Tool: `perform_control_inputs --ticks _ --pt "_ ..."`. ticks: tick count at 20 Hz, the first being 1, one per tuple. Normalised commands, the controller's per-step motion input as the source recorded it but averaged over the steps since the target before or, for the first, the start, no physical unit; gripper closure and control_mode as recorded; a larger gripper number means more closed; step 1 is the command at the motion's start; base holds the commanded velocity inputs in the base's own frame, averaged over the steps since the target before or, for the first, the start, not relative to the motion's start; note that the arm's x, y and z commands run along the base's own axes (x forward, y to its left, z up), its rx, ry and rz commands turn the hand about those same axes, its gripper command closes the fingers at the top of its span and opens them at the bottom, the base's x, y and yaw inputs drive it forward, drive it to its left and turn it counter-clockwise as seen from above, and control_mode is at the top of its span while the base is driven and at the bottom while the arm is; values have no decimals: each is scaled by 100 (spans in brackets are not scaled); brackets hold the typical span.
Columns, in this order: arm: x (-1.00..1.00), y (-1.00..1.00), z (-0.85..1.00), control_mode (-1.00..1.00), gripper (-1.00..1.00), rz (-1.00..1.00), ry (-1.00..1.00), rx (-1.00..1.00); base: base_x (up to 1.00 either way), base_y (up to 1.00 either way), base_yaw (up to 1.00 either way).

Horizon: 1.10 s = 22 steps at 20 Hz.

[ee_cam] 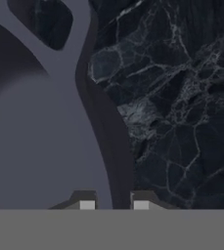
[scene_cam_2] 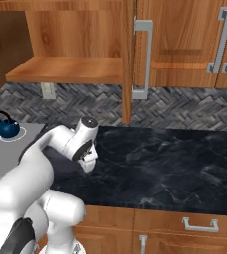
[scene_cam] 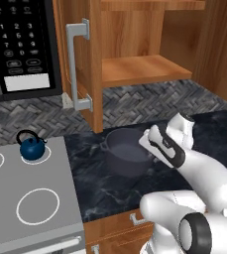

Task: Pick the kettle from the cabinet and place it on a stove burner. Then pick the pot from the counter and place it on another stove burner. Finally, turn both burners on.

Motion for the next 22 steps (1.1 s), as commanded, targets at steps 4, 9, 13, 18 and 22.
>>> perform_control_inputs --ticks 4,9,13,18,22 --pt "-40 0 32 -100 100 -3 0 0 0 0 0" --pt "-44 0 29 -100 100 -2 0 0 0 0 0" --pt "-46 0 32 -100 100 -3 0 0 0 0 0" --pt "-52 0 29 -100 100 -4 0 0 0 0 0" --pt "-54 0 26 -100 100 -5 0 0 0 0 0"
